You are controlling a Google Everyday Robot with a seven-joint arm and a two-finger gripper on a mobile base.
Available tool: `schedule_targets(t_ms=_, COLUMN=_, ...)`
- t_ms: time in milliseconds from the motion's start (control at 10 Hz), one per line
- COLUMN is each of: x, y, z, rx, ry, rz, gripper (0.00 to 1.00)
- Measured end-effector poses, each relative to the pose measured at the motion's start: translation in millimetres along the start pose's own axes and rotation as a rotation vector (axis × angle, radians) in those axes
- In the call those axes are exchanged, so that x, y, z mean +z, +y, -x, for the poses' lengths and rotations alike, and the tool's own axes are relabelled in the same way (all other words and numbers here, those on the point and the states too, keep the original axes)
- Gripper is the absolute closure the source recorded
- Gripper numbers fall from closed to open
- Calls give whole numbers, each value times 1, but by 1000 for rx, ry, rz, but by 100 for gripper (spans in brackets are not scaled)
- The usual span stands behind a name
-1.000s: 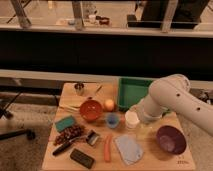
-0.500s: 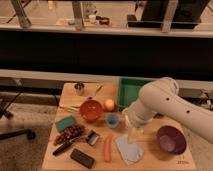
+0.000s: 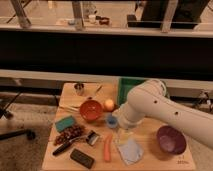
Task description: Place sponge in tray
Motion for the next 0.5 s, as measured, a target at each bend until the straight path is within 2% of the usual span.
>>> schedule_targets(t_ms=500, x=9, y=5, z=20, rx=27, ry=-25, rz=-8, gripper=20)
